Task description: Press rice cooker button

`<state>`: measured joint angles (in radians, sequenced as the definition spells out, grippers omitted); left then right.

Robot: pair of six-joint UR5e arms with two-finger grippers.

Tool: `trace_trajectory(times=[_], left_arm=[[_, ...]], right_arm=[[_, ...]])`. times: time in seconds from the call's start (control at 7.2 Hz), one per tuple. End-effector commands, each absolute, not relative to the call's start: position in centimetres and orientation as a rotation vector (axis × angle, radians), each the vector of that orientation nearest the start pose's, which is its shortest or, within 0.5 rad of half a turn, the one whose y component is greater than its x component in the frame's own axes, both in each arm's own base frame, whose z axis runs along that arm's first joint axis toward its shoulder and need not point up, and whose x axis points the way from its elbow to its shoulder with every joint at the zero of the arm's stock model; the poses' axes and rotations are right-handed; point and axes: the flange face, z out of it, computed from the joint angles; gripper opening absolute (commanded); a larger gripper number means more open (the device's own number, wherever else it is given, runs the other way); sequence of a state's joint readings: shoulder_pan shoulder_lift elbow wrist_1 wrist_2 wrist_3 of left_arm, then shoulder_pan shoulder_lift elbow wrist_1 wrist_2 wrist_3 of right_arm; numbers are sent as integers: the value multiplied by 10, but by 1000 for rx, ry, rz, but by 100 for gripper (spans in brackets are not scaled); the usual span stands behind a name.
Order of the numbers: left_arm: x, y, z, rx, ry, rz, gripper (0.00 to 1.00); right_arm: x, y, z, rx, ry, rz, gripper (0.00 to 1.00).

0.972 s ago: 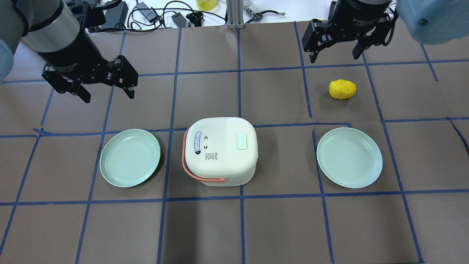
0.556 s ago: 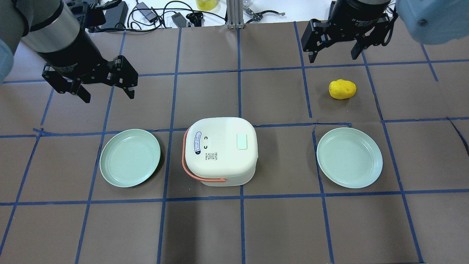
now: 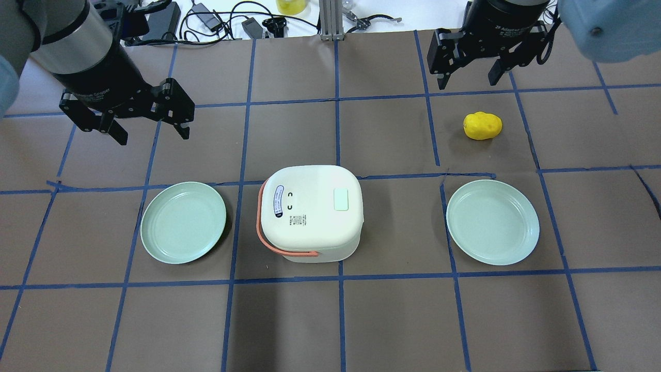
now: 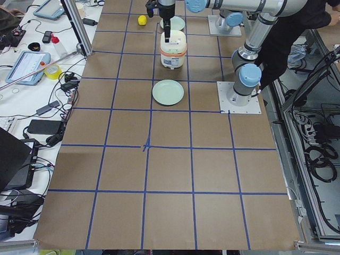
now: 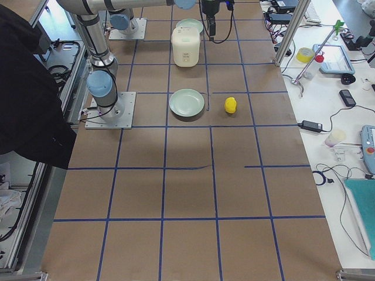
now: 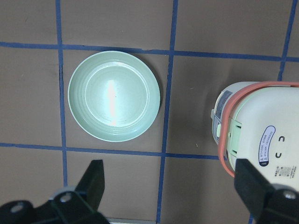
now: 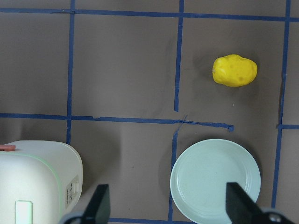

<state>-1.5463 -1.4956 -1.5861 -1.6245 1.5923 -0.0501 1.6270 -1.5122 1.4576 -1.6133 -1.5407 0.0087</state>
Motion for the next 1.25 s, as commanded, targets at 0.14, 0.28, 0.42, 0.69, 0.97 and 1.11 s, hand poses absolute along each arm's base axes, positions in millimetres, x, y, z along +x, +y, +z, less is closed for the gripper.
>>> trace_trajectory(times=[0.14,0.28,0.42,0.69,0.97,1.11], left_arm=[[-120,-463,511,-117,3118,-10,100],[-120,-463,511,-115,3118,-10,100],[-120,-463,511,-115,3118,-10,100],[-120,-463,511,-115,3118,-10,100],[-120,-463,511,-117,3118,-10,100],[-120,-463,511,-115,3118,-10,100]], right_arm=[[193,-509,504,20,3022,-75,25],[215,-504,493,-21,3025,-36,18],[242,-491,472,-19,3040,28,15],[283,-465,433,-41,3041,131,14],[320,-454,408,0,3056,92,15],[326,-452,398,-15,3059,80,14]])
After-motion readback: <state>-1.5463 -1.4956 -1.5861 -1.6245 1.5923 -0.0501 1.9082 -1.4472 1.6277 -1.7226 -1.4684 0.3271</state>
